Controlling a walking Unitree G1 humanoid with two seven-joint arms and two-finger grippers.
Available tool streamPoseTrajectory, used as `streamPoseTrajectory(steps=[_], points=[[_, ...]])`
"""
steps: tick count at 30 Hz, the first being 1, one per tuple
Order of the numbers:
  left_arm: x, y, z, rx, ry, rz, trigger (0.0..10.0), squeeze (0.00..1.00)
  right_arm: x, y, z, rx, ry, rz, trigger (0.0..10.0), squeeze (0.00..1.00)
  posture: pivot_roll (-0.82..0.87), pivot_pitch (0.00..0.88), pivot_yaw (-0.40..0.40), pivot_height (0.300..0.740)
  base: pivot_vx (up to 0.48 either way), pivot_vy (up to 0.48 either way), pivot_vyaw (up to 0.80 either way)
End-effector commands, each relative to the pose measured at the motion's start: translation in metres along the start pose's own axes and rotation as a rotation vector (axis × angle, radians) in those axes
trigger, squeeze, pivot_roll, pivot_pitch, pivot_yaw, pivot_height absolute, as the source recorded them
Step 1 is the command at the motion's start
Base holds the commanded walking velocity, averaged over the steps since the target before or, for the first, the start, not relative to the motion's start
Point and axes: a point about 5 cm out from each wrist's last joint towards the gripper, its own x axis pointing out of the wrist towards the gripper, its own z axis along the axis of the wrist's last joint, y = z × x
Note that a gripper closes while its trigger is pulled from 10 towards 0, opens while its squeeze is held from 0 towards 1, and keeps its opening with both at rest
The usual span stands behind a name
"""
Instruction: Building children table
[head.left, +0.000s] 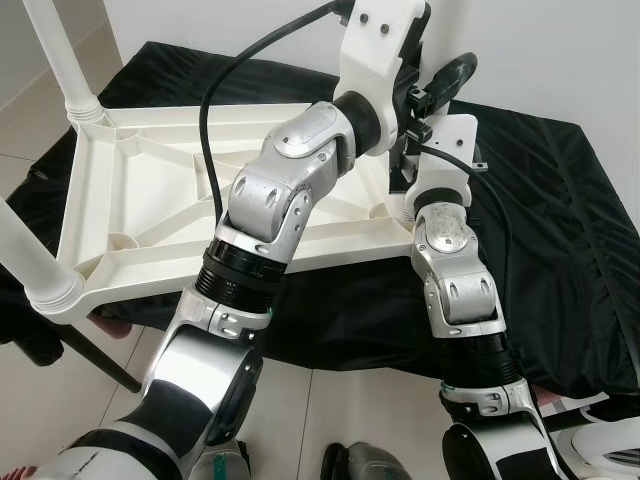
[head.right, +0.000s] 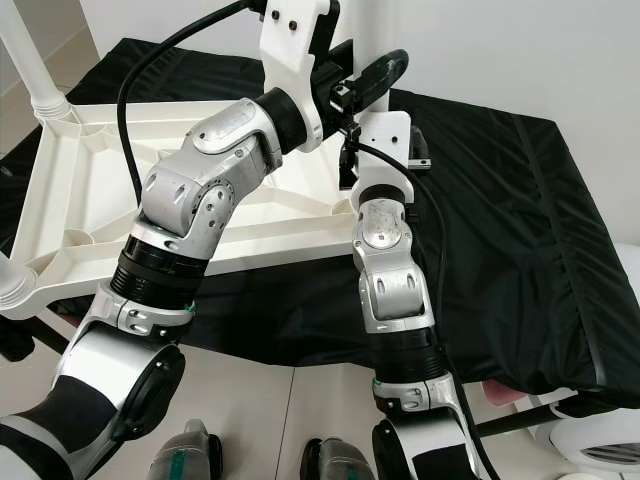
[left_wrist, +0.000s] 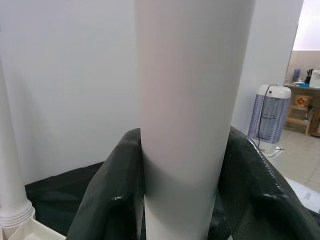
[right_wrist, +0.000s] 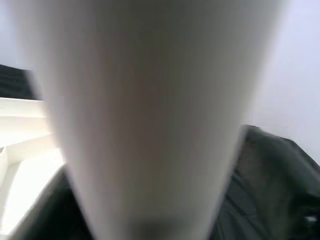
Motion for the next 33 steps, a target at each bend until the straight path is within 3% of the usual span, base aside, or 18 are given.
streamPoseTrajectory(steps=[1,2,4,18,19,22,23,32,33], points=[[0.002,-0.0015,0.0031,0.023,-0.011,0.014,10.0,0.0,-0.0021,-0.006,-0.0028,-0.009,0.019,-0.029,3.7,0.0,0.06,0.027,-0.089,0.74,0.0,0.0,0.0],[0.002,-0.0015,0.0031,0.023,-0.011,0.014,10.0,0.0,-0.0021,-0.006,-0.0028,-0.009,0.019,-0.029,3.7,0.0,0.06,0.027,-0.089,0.74,0.0,0.0,0.0],[0.0021,-0.0019,0.0032,0.022,-0.012,0.013,10.0,0.0,-0.0026,-0.0057,-0.0024,-0.011,0.019,-0.025,0.0,0.0,0.05,0.029,-0.09,0.74,0.0,0.0,0.0],[0.0031,-0.0018,0.0028,0.027,-0.009,0.011,10.0,0.0,-0.005,-0.0015,-0.0003,-0.056,0.002,0.001,0.0,0.0,0.05,0.039,-0.086,0.74,0.0,0.0,0.0],[0.0032,-0.0014,0.003,0.027,-0.009,0.012,10.0,0.0,-0.0055,-0.0009,-0.0006,-0.061,0.001,0.009,1.2,0.0,0.05,0.039,-0.086,0.74,0.0,0.0,0.0],[0.0032,-0.001,0.0031,0.028,-0.008,0.012,10.0,0.0,-0.006,-0.0002,-0.0011,-0.067,0.001,0.022,1.2,0.0,0.05,0.041,-0.084,0.74,0.0,0.0,0.0],[0.0034,-0.0008,0.0032,0.027,-0.008,0.012,10.0,0.0,-0.0065,-0.0002,-0.0017,-0.073,0.002,0.033,10.0,0.0,0.05,0.042,-0.085,0.74,0.0,0.0,0.0],[0.0043,-0.001,0.0042,0.006,-0.014,0.005,10.0,0.0,-0.0069,-0.0027,-0.0032,-0.101,-0.005,0.06,10.0,0.0,0.05,0.042,-0.085,0.74,0.0,0.0,0.0],[0.0044,-0.0009,0.0044,0.005,-0.014,0.004,10.0,0.24,-0.0068,-0.0029,-0.0032,-0.104,-0.006,0.06,10.0,0.0,0.05,0.042,-0.084,0.74,0.0,0.0,0.0]])
